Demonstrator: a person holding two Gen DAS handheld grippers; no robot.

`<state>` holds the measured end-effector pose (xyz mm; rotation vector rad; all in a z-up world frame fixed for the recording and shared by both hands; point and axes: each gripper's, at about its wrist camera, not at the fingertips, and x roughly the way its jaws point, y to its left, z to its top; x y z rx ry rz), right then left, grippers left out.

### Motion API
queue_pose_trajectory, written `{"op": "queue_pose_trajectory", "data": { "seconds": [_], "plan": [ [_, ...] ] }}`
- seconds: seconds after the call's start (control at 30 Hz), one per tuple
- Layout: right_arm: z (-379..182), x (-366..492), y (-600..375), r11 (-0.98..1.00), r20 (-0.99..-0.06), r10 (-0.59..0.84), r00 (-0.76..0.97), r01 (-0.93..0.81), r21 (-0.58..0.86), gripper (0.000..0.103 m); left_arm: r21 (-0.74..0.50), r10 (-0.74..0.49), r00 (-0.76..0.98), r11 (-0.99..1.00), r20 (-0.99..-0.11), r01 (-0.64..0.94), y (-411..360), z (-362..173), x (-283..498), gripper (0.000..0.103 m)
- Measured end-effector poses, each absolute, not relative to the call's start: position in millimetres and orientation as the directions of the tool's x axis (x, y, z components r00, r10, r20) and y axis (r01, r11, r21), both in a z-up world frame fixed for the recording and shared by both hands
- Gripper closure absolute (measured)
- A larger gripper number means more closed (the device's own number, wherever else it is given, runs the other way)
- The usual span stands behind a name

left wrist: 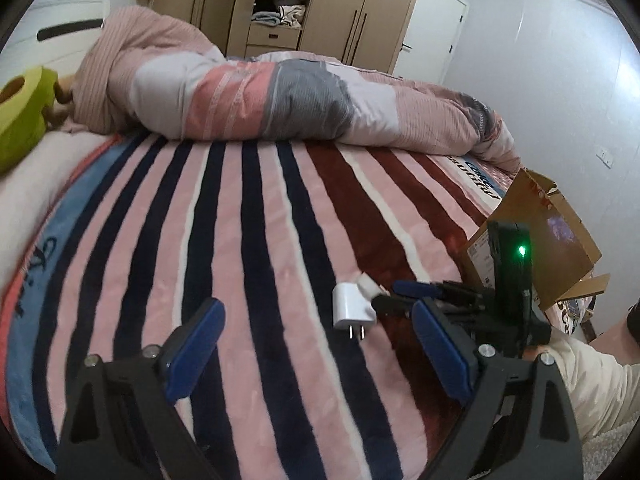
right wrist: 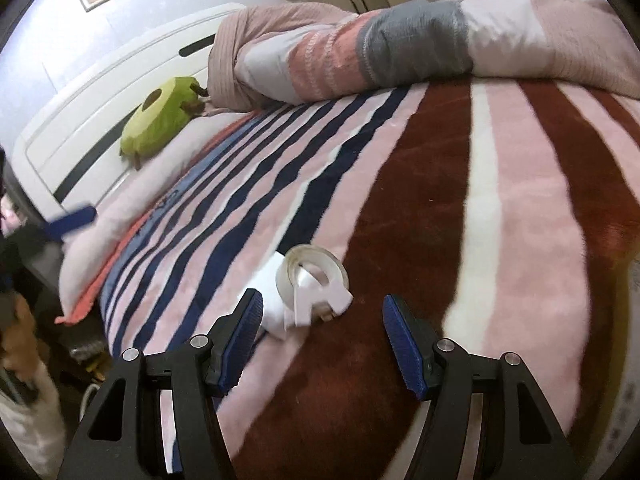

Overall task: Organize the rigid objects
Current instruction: 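Grasp the white tape roll with the right gripper, then carry the tape roll into the box with the right gripper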

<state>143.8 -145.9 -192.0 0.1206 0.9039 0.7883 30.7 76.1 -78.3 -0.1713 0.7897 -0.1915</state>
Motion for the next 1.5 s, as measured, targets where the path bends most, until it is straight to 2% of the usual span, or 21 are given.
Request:
{"op": "queue_pose_trajectory", "data": {
  "seconds": [0.07,0.17,0.27,0.4,0.5,0.53,0.57,0.6,0.67,0.7,0.73,0.93,1.23,1.33,1.5],
  "plan": [
    [-195,152,-144,0.706,-0.651,0.678,0.342,-0.552,0.445,0.044,-0.233,-0.242,0.685,0.967,-0.687,0.107,78,-83,31,0.01],
    [-199,162,-142,0.68,-0.64,0.708,0.298,-0.53,0.506,0.064,-0.242,-0.241,0.684,0.965,-0.688,0.097,83,-86,31,0.01],
    [-192,154,-145,0.697,-0.649,0.688,0.325,-0.545,0.466,0.065,-0.251,-0.247,0.69,0.963,-0.68,0.098,86,-84,32,0.01],
    [-174,124,-144,0.8,-0.703,0.507,0.5,-0.576,0.167,0.065,-0.253,-0.258,0.695,0.961,-0.671,0.113,83,-80,34,0.01],
    [-180,116,-137,0.812,-0.755,0.372,0.541,-0.583,-0.018,0.063,-0.247,-0.261,0.695,0.961,-0.67,0.123,78,-77,35,0.01],
    [-182,115,-136,0.806,-0.763,0.355,0.541,-0.59,-0.044,0.06,-0.247,-0.262,0.694,0.961,-0.67,0.124,77,-78,36,0.01],
    [-186,113,-136,0.805,-0.764,0.335,0.551,-0.589,-0.071,0.045,-0.247,-0.263,0.694,0.961,-0.67,0.125,77,-77,37,0.01],
    [-188,113,-137,0.807,-0.758,0.333,0.561,-0.585,-0.078,0.034,-0.248,-0.263,0.694,0.961,-0.671,0.125,76,-78,37,0.01],
    [-194,115,-141,0.81,-0.761,0.345,0.549,-0.583,-0.054,0.036,-0.248,-0.261,0.689,0.961,-0.676,0.12,77,-80,38,0.01],
    [-195,116,-142,0.812,-0.76,0.353,0.546,-0.582,-0.041,0.054,-0.247,-0.257,0.684,0.962,-0.683,0.115,77,-82,39,0.01],
    [-194,115,-144,0.812,-0.753,0.361,0.55,-0.583,-0.036,0.066,-0.246,-0.255,0.681,0.963,-0.686,0.112,77,-83,39,0.01],
    [-166,93,-136,0.77,-0.708,0.431,0.559,-0.638,-0.035,0.067,-0.249,-0.244,0.66,0.965,-0.71,0.089,80,-95,38,0.01],
    [-44,33,-140,0.718,-0.579,0.554,0.598,-0.695,-0.031,0.067,-0.233,-0.237,0.654,0.968,-0.718,0.095,72,-92,27,0.01],
    [-12,34,-170,0.755,-0.555,0.538,0.634,-0.656,-0.018,0.067,-0.229,-0.242,0.658,0.967,-0.713,0.107,65,-90,29,0.01],
    [17,53,-242,0.857,-0.567,0.403,0.718,-0.514,-0.041,0.066,-0.218,-0.246,0.662,0.968,-0.708,0.127,47,-89,39,0.01]
  ]
}}
